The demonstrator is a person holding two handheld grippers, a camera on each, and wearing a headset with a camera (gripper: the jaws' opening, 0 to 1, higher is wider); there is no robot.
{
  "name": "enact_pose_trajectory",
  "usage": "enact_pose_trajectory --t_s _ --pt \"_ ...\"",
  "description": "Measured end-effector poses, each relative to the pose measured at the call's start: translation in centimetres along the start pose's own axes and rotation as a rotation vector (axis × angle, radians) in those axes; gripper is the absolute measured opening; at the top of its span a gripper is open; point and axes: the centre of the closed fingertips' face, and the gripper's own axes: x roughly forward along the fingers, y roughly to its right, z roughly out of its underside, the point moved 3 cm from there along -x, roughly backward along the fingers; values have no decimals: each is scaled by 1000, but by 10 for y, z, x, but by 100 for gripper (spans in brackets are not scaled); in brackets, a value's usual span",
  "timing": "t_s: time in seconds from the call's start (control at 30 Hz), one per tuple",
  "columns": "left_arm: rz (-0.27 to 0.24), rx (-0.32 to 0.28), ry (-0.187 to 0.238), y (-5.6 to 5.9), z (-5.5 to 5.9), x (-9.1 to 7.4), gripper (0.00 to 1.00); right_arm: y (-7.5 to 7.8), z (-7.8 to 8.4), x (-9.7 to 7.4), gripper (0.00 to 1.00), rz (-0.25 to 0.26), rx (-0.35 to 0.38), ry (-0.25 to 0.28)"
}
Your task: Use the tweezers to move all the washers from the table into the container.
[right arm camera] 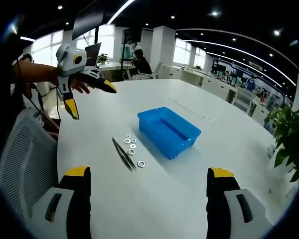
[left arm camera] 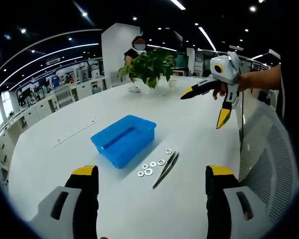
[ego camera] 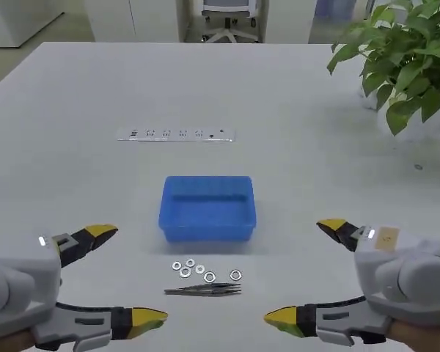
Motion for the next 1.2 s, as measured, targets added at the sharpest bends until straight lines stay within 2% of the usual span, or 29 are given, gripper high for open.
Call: enact_pose_trajectory --t_s 0.43,0.7,0.87,1.2 --pt "-1 23 -15 -2 2 1 93 3 -1 1 97 -8 -32 -11" --pt "12 49 -40 -4 6 5 91 5 -3 8 93 -29 -57 -19" --pt "27 61 -66 -4 10 9 87 1 -3 15 88 -62 -90 -36" --pt "93 103 -118 -2 19 20 72 -5 -4 33 76 -128 -175 -65"
